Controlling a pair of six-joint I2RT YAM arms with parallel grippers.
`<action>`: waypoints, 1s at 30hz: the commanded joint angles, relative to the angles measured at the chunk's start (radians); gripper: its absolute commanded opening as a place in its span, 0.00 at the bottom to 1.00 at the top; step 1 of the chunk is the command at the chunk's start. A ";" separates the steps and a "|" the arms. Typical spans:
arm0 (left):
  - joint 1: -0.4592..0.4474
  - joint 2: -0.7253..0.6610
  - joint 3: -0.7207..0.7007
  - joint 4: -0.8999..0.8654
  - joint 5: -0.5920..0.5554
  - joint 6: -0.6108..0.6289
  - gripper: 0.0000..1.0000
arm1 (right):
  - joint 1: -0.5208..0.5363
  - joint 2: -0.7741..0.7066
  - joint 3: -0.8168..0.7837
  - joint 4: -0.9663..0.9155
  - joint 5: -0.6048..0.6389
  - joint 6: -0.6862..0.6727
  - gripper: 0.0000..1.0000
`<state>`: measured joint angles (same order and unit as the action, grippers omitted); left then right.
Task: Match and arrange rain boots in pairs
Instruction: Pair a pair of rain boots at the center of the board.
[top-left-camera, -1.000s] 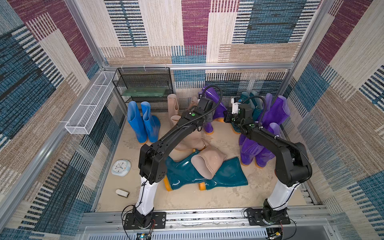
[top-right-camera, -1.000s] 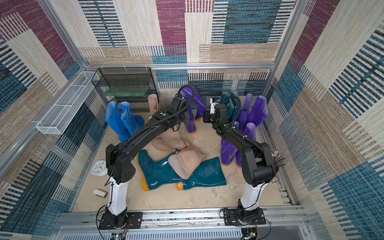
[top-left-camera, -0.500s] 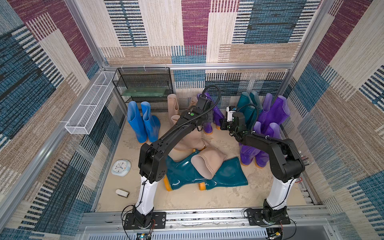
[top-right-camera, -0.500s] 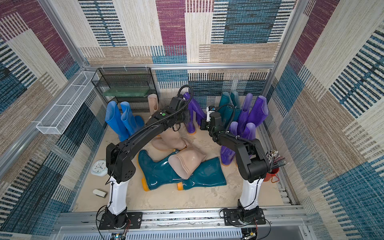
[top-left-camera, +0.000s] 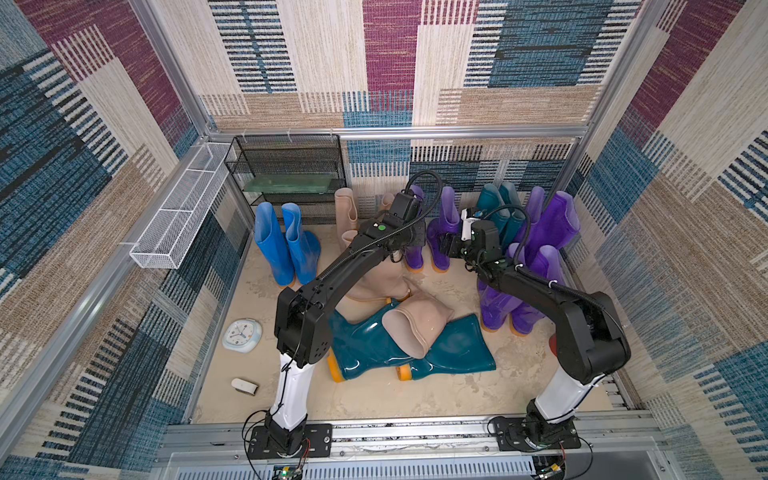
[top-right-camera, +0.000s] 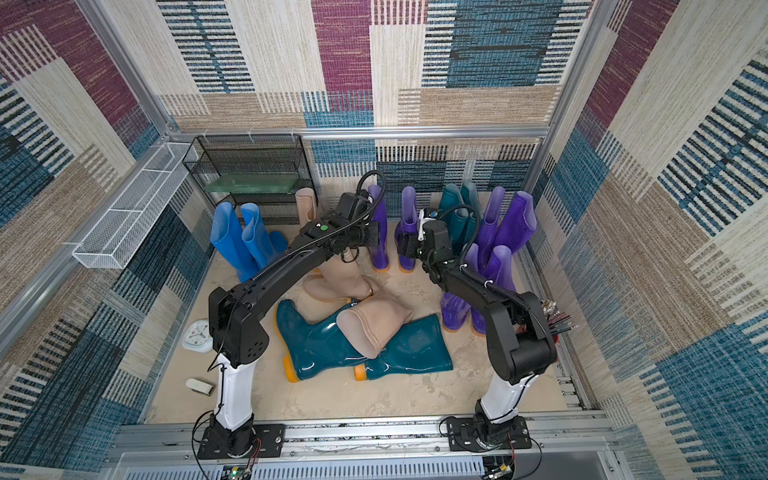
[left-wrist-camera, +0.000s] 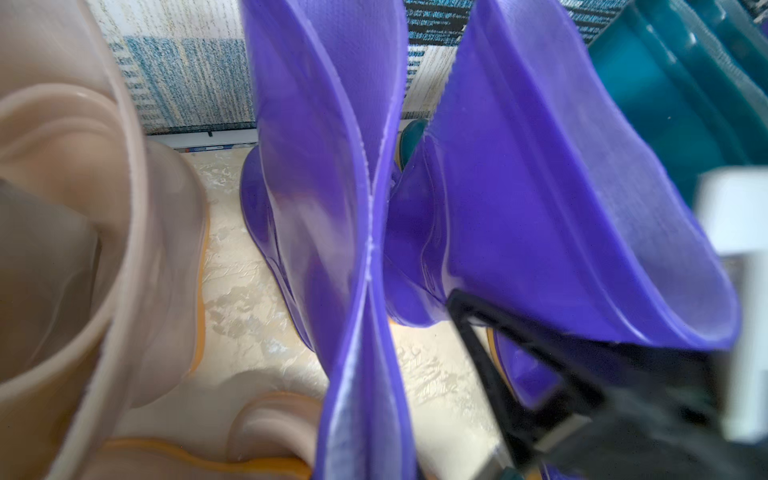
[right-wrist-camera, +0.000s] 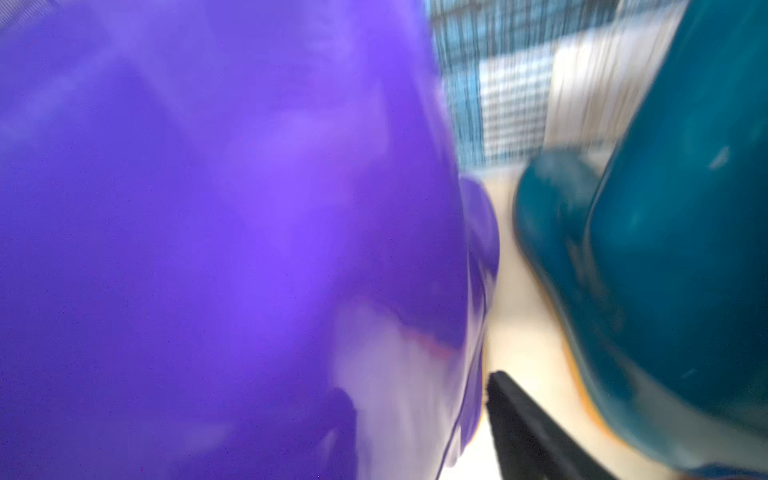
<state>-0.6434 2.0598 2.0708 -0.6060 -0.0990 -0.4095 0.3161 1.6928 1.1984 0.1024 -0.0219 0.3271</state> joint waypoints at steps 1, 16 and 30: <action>-0.001 -0.030 0.005 -0.009 0.028 0.042 0.00 | 0.005 -0.047 0.039 -0.069 0.032 -0.011 0.93; 0.006 0.066 0.335 -0.207 0.073 0.148 0.71 | 0.001 0.088 0.431 -0.417 0.025 0.011 0.98; 0.071 0.276 0.536 -0.270 0.024 0.186 0.34 | -0.023 0.221 0.555 -0.422 -0.133 0.028 0.74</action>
<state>-0.5755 2.3272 2.6022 -0.8646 -0.0734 -0.2596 0.3012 1.8973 1.7256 -0.3119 -0.1150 0.3500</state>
